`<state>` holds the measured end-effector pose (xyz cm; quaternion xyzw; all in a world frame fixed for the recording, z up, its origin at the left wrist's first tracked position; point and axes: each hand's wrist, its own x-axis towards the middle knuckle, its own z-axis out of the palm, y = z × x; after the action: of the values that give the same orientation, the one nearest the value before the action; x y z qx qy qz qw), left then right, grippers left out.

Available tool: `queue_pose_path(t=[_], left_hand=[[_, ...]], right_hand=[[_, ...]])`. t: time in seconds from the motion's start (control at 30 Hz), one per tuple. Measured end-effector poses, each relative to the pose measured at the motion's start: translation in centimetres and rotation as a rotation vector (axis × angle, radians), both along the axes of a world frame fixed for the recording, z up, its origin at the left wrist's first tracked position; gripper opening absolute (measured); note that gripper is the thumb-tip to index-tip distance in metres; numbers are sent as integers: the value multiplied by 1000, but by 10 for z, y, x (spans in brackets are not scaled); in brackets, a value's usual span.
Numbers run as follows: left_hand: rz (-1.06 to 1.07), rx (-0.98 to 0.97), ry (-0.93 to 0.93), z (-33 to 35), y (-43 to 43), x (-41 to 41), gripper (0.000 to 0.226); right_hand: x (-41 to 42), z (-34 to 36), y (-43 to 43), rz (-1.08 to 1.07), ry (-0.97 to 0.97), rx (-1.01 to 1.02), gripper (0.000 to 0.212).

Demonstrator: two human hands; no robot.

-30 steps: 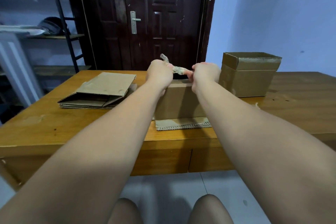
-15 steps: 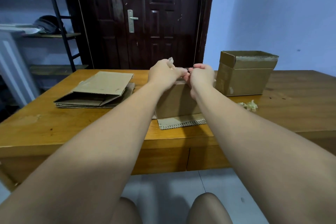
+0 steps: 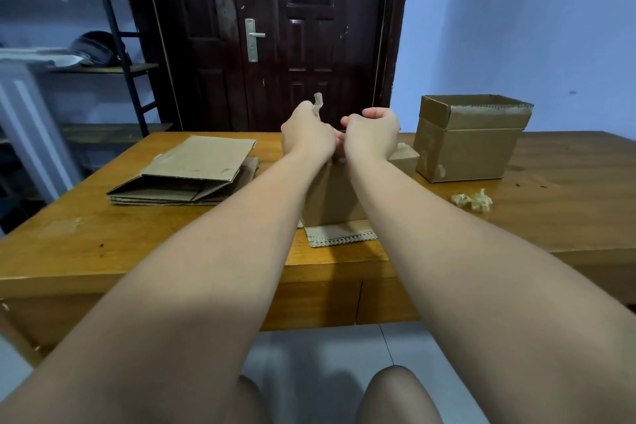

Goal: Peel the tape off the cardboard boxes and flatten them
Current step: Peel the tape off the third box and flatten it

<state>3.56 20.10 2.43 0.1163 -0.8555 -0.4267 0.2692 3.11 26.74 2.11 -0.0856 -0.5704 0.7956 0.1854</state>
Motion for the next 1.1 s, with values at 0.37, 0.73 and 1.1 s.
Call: queue_pose_path(t=[0.37, 0.73, 1.1], left_hand=[[-173, -189, -58, -2, -16, -2, 29], [-184, -500, -189, -16, -4, -4, 34], [-331, -146, -121, -14, -20, -7, 45]], right_hand=[[-15, -23, 52, -153, -119, 348, 10], [-17, -18, 27, 229, 244, 951, 46], [-30, -19, 35, 282, 225, 940, 10]])
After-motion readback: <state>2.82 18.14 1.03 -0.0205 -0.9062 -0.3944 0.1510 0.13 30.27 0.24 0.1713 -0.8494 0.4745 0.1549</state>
